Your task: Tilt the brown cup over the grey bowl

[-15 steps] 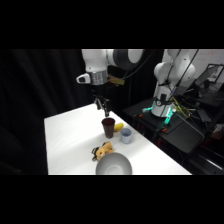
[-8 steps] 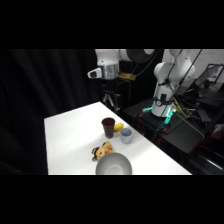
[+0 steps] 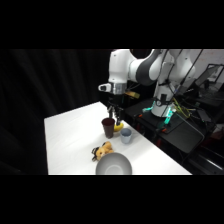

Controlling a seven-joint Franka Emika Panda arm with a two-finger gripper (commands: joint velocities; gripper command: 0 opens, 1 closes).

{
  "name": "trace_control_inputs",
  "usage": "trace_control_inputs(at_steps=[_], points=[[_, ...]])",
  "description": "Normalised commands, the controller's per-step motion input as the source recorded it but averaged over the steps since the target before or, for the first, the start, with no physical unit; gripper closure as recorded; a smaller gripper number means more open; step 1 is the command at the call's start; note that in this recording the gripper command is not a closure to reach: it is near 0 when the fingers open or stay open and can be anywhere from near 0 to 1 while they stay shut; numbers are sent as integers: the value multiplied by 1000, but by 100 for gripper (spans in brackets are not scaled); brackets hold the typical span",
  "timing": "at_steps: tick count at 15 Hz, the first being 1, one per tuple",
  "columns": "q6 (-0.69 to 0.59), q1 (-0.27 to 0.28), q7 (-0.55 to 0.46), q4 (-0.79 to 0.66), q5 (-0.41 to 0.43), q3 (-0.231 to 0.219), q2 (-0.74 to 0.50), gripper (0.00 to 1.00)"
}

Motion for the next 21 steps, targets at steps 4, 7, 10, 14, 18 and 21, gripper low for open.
trace_control_inputs(at_steps=[4, 7, 10, 14, 18, 21], points=[[528, 47, 414, 54, -420, -44, 348, 0], [194, 169, 471, 140, -571, -275, 231, 0], [-48, 198, 365, 164, -436, -271, 85, 100], [-390, 62, -77, 190, 140, 4, -11, 100], [-581, -50, -212, 247, 209, 80, -75, 29], [-692, -48, -148, 245, 64, 56, -351, 6]])
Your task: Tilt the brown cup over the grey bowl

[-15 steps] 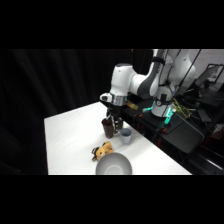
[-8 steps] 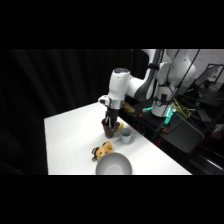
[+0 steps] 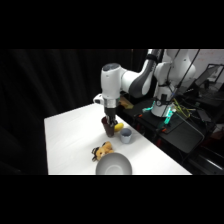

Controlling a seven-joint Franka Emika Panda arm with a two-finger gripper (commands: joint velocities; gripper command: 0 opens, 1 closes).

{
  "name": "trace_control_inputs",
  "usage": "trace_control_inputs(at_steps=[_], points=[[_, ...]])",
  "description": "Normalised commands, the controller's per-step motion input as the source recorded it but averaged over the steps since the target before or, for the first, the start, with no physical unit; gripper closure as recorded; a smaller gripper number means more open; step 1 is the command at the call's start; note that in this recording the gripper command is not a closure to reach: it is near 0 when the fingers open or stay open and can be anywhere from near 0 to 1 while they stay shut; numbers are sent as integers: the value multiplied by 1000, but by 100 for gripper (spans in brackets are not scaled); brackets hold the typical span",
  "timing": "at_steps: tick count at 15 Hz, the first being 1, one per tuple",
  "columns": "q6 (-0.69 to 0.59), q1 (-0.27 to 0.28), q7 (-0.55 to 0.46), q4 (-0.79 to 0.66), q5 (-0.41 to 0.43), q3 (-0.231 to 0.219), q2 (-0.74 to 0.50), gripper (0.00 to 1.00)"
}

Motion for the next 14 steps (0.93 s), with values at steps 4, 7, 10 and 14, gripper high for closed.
trace_control_inputs(at_steps=[4, 7, 10, 14], points=[[-661, -49, -202, 293, 136, 139, -474, 6], [-425, 2, -293, 354, 351, 201, -197, 7], [-138, 89, -307, 352, 436, 200, 121, 7], [-86, 76, -531, 437, 622, 147, 329, 7]])
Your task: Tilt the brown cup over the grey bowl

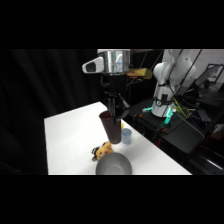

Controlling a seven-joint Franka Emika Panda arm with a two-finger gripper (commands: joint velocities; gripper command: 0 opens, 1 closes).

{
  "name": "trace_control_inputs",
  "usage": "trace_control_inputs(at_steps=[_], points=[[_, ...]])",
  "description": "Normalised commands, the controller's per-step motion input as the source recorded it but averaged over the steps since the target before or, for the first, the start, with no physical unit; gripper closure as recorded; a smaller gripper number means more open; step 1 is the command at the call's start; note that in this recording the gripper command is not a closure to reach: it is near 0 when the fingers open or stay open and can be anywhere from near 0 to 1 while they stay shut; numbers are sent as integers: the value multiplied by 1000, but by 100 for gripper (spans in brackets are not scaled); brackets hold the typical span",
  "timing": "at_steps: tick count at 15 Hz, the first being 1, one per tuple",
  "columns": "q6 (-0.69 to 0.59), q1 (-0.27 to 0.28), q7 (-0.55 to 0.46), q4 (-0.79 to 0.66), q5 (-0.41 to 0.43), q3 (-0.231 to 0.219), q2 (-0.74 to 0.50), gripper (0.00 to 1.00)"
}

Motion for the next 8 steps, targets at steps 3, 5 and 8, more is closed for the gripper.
trace_control_inputs(at_steps=[3, 5, 8], points=[[-348, -55, -687, 599, 661, 91, 458, 7], [-514, -188, -700, 675, 557, 67, 549, 7], [-599, -255, -589, 634, 445, 104, 531, 8]])
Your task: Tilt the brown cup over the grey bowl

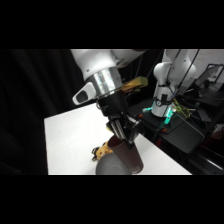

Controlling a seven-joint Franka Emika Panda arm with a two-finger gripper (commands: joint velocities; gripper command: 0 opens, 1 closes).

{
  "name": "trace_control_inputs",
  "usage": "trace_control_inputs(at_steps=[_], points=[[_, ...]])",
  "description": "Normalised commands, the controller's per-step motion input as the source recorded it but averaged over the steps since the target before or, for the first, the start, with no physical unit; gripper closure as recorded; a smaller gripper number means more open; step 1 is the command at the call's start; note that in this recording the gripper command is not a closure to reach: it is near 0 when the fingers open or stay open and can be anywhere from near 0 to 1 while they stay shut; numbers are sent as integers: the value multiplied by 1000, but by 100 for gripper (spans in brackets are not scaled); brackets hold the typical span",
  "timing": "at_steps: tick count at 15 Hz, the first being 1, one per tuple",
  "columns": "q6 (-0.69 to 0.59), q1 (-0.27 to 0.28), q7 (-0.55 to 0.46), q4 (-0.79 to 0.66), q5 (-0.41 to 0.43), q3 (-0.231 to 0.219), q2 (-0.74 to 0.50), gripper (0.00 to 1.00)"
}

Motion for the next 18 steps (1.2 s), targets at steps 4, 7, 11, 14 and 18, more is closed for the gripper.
trace_control_inputs(at_steps=[4, 7, 11, 14, 18], points=[[-718, -259, -368, 613, 314, 122, 470, 5], [-783, -226, -171, 602, 273, 94, 430, 6], [-721, -173, 7, 570, 231, 31, 388, 6], [-402, -59, 120, 438, 136, -39, 213, 6], [170, 96, 146, 87, -101, -140, -89, 9]])
